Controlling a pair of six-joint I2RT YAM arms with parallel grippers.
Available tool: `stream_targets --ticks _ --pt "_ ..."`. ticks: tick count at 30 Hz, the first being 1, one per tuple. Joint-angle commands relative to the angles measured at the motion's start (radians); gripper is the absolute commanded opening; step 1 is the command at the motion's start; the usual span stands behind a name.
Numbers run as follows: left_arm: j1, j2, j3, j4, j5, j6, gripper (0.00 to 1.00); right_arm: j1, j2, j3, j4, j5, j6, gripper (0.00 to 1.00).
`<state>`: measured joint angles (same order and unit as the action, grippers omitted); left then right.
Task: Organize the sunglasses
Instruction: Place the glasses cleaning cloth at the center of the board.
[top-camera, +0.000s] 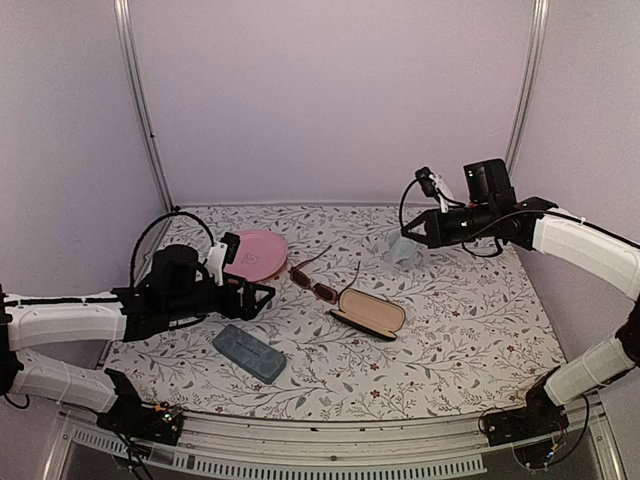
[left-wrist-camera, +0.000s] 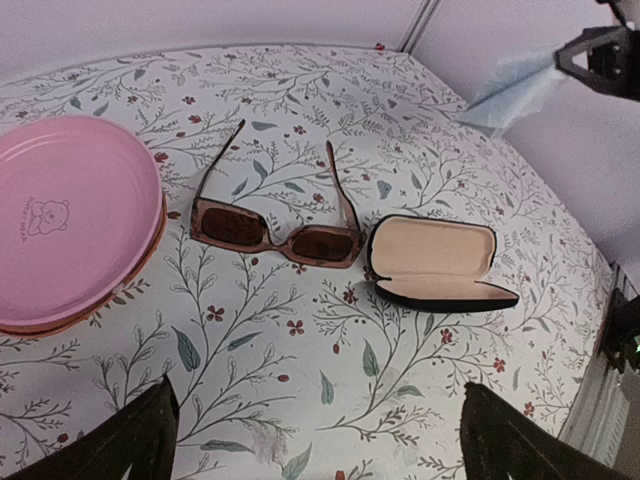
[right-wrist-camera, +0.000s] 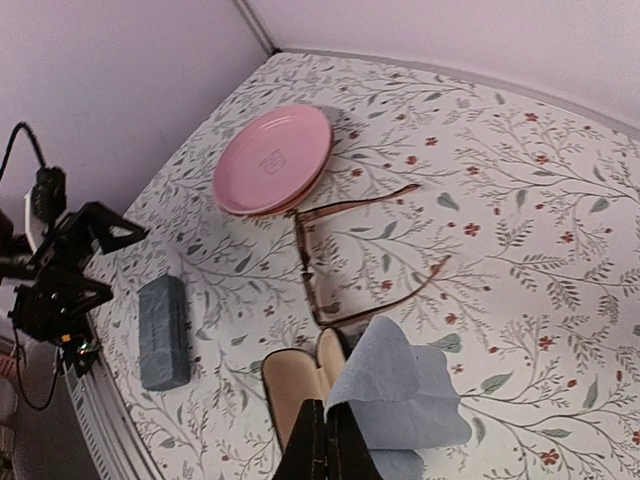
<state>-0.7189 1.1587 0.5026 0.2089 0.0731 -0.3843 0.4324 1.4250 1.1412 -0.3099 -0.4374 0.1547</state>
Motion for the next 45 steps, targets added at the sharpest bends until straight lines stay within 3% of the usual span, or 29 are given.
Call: stream_targets --ticks 1,11,15,19,29,41,45 --pt "0.009 -0.103 -0.006 -0.036 -0.086 -0.023 0.99 0.152 -0.073 0.024 -0.159 -0.076 -0.075 0.00" --pt "0.009 -0.403 -0.091 -0.186 -0.225 -0.029 0.99 0.616 0.021 0.060 -0.113 -0.089 0.022 0.02" --pt "0.008 -0.439 -0.096 -0.219 -0.207 -0.035 0.99 0.697 0.110 0.059 -0.064 -0.122 0.064 0.02" --pt "0.003 -0.423 -0.092 -0.223 -0.182 -0.037 0.99 0.689 0.149 -0.002 -0.068 -0.077 0.088 0.02" --pt "-0.022 -0.315 -0.071 -0.186 -0.175 -0.024 0.99 0.492 0.300 -0.060 -0.107 -0.112 0.004 0.03" --pt "-0.095 -0.162 -0.060 -0.081 -0.145 0.024 0.99 0.457 0.369 -0.017 -0.194 -0.026 -0.052 0.06" --pt "-0.133 -0.099 -0.072 0.007 -0.059 0.080 0.97 0.454 0.356 -0.026 -0.192 -0.025 -0.070 0.07"
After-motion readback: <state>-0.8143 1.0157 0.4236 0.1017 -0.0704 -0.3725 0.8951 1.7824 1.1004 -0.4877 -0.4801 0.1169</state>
